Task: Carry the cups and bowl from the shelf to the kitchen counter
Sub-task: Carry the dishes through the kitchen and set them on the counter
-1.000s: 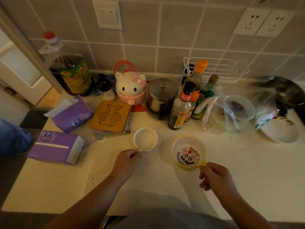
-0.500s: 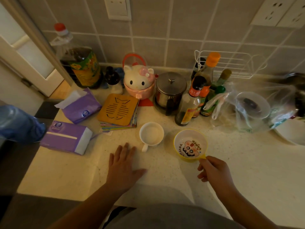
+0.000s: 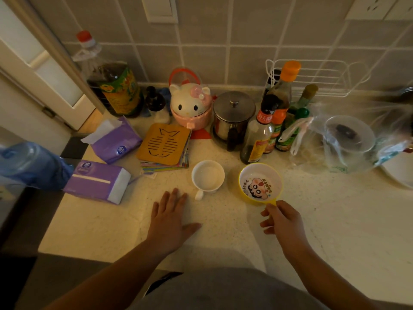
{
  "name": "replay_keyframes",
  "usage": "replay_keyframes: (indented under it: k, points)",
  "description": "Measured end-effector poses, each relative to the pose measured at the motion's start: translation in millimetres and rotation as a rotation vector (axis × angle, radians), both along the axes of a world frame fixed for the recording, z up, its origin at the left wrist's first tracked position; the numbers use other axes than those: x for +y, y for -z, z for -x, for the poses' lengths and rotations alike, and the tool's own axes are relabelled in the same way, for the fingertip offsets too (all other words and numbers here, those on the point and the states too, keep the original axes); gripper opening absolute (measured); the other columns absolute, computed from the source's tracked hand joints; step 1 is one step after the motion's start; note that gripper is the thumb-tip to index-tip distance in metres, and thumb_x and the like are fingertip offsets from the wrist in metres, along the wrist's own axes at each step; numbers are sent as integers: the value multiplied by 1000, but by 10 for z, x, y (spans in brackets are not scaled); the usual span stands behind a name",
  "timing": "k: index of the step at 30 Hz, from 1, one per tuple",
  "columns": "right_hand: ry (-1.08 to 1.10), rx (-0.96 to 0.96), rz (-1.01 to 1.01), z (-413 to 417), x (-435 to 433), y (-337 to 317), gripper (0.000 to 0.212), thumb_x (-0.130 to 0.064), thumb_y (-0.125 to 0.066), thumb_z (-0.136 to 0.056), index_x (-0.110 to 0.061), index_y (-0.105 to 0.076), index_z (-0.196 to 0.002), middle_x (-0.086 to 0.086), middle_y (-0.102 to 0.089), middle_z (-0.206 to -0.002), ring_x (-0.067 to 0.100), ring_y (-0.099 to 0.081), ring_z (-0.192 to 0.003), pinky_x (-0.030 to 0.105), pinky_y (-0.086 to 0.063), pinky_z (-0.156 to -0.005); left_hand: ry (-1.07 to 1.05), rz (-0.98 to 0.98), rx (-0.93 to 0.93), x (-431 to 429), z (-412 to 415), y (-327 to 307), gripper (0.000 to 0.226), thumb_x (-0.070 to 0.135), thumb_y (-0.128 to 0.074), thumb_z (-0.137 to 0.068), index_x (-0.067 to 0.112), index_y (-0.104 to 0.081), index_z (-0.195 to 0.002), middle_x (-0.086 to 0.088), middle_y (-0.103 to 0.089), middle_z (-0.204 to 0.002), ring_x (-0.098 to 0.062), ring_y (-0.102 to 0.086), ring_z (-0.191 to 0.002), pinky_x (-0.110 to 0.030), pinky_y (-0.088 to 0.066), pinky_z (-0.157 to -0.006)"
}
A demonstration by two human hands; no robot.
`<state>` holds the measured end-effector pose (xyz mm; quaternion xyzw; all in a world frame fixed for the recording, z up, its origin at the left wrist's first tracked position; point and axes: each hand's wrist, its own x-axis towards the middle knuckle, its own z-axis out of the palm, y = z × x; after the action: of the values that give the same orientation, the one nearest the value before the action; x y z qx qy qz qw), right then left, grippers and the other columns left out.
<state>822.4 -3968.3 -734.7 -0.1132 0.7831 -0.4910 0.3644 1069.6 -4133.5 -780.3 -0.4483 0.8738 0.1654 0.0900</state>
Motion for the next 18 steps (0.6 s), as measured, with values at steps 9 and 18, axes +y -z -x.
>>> replay_keyframes:
  k: [9, 18]
  points:
    - [-4, 44, 3, -29, -61, 81, 17, -25, -54, -91, -24, -65, -78, -9, -73, -81, 13, -60, -43, 46, -58, -61, 46, 0, -22, -43, -59, -28, 96, 81, -35, -75, 34, -1, -152, 1, 7, -164, -24, 8, -150, -48, -4, -119]
    - [110, 68, 47, -132, -56, 151, 4, -33, -62, -86, -33, -66, -83, -3, -71, -83, 14, -64, -47, 46, -60, -58, 135, -16, -27, -128, -187, -4, 93, 78, -33, -77, 37, 5, -151, 3, 11, -164, -22, 10, -149, -44, -3, -117]
